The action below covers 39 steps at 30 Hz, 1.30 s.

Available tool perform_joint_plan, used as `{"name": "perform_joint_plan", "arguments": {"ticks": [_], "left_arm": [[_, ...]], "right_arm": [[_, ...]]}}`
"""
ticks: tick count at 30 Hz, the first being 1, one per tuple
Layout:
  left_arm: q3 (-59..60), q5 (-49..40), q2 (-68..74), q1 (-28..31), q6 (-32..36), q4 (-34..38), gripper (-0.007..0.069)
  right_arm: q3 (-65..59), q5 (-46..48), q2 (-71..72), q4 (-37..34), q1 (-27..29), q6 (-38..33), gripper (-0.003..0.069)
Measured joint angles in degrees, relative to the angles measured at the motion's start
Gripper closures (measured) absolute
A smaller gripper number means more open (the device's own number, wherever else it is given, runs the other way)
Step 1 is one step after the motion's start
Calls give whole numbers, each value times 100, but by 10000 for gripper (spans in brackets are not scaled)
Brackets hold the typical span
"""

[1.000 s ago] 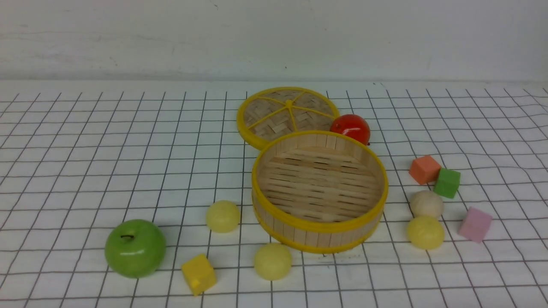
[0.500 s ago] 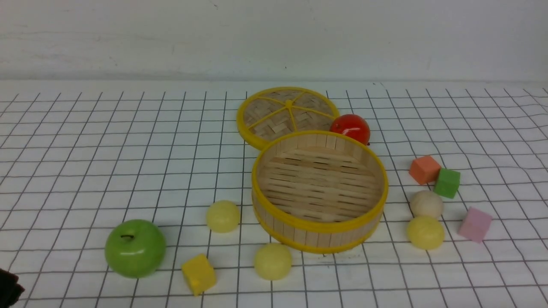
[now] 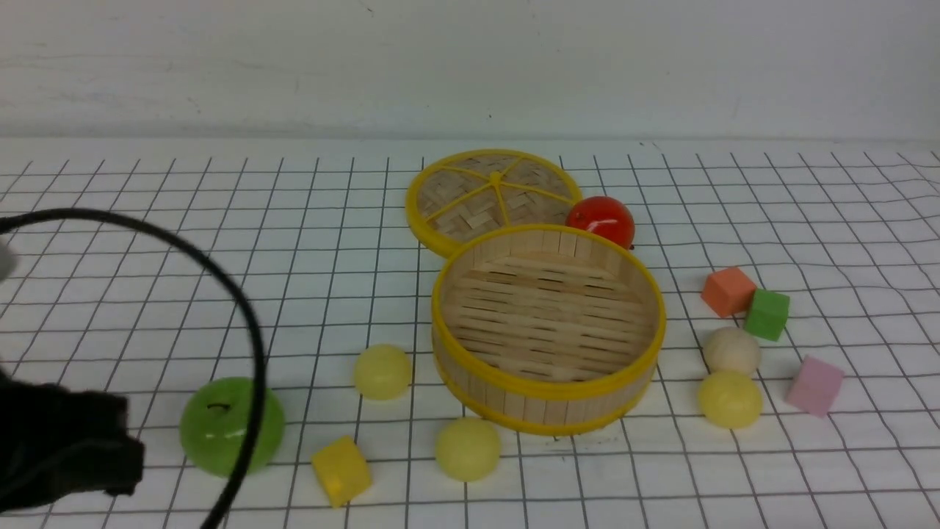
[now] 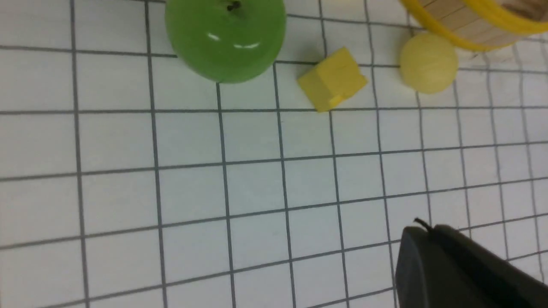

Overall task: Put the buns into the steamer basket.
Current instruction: Use the left arm to grab a steamed stuffed bun

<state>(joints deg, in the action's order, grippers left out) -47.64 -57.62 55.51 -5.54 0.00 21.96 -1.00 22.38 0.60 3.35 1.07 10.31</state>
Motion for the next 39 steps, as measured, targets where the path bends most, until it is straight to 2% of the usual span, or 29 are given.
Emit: {"name": "perform_joint_plan", "arguments": {"ticks": [1,5,6,9,12,14,18,19,21,23,26,29,39], "left_arm": [[-89,68,346,-188,45,-11,638],[-439,497,1353,-1562,-87,-263,638],[-587,645,1643,-2066,-314,-445,638],[-934,841,2321,-2972,-781,-915,638],[-1418,921,3064,-3517,-1064,-1329,638],[-1706,957,3493,-3644,-1110,-1452,636],[-2198,992,4124,-3628,-1121,-1606,578],[-2405,1047,4364,-3563,-1097,-1664,517],[-2514,1099,4491,-3520,-1081,-1690,471],[-2657,1302,4681,-3404,-1064,-1757,365],[-2696,1517,4820,-3273,-1064,-1776,281],[-2713,1607,4968,-3171,-1064,-1776,257],[-2719,1951,5147,-3157,-963,-1658,256]], "right_arm": [[0,0,0,0,0,0,420],[0,0,0,0,0,0,420],[0,0,0,0,0,0,420],[0,0,0,0,0,0,420],[0,0,0,0,0,0,420],[0,0,0,0,0,0,420],[0,0,0,0,0,0,420],[0,0,0,0,0,0,420],[0,0,0,0,0,0,420],[0,0,0,0,0,0,420],[0,0,0,0,0,0,420],[0,0,0,0,0,0,420],[0,0,0,0,0,0,420]]}}
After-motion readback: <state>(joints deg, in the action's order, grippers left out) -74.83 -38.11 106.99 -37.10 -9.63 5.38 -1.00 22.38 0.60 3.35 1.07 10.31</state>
